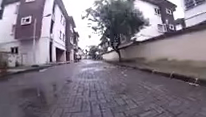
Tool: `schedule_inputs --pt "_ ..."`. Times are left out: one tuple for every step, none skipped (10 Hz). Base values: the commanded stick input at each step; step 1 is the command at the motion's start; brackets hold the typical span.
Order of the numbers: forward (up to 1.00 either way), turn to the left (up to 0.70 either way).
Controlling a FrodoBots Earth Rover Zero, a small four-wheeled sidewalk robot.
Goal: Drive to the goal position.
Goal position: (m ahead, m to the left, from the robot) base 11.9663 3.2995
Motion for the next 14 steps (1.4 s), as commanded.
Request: schedule_inputs --pt "0.7 0.0" --pt "0.7 0.0" --pt "0.7 0.0" --pt "0.7 0.0" --pt "0.7 0.0" --pt "0.7 0.0" --pt "0.7 0.0" --pt "0.7 0.0" --pt "0.7 0.0" --pt "0.7 0.0" --pt "0.7 0.0" --pt "0.7 0.0" --pt "0.7 0.0" --pt "0.7 0.0"
